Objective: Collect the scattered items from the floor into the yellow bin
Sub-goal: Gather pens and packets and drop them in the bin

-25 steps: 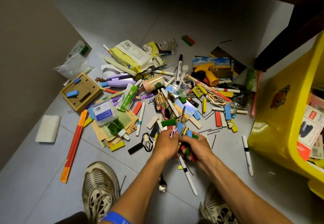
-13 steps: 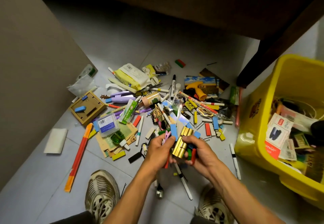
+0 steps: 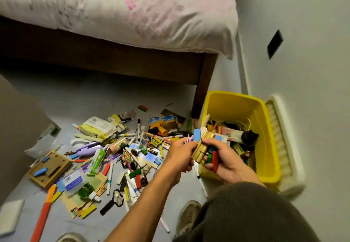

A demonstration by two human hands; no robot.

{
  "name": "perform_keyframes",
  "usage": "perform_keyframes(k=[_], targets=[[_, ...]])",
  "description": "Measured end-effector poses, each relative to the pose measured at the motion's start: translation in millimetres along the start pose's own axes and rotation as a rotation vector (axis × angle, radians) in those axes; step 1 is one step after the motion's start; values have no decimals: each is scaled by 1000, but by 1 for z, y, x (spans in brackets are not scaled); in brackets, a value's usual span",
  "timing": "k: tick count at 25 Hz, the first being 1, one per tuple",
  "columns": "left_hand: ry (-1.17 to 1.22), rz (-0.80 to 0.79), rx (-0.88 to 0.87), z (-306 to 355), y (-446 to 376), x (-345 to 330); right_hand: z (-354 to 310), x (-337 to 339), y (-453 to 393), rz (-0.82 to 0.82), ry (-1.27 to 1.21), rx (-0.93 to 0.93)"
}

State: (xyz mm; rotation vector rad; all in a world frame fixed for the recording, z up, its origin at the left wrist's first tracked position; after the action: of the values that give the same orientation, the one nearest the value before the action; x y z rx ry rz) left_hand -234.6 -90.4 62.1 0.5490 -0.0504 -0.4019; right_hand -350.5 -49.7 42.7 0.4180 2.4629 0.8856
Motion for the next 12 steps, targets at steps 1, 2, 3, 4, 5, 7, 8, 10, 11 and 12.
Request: perform_keyframes(k=[1, 2, 3, 4, 5, 7, 8, 10, 11, 12], targets=[[27, -3, 43, 6, -8, -19, -11, 19, 4, 68, -29, 0], [92, -13, 100, 10, -14, -39, -22, 37, 7, 128, -68, 3], [183, -41, 167, 12, -18, -61, -32, 56, 12, 176, -122, 9], [280, -78, 229, 13, -21, -81, -41, 72, 15, 209, -186, 11], [370, -109, 267, 12, -24, -94, -45, 83, 16, 227, -255, 9], [476, -163, 297, 7, -28, -107, -52, 102, 19, 224, -401, 22], [506, -182, 302, 6, -29, -108, -55, 107, 20, 205, -450, 39], [541, -199, 294, 3, -31, -104, -58, 110, 21, 184, -468, 70], [558, -201, 285, 2, -31, -102, -58, 109, 21, 187, -466, 82], [574, -203, 270, 2, -31, -98, -58, 106, 21, 187, -470, 93]])
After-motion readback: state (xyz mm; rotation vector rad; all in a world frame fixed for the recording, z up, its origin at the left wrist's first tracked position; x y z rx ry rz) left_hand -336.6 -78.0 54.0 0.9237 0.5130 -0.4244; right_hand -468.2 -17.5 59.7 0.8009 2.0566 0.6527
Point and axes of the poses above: each hand's wrist, its own y-axis away from the middle knuckle, its own x-axis out of the back of the hand, z = x × y, the point moved 10 cm from there along -y, towards the middle knuckle
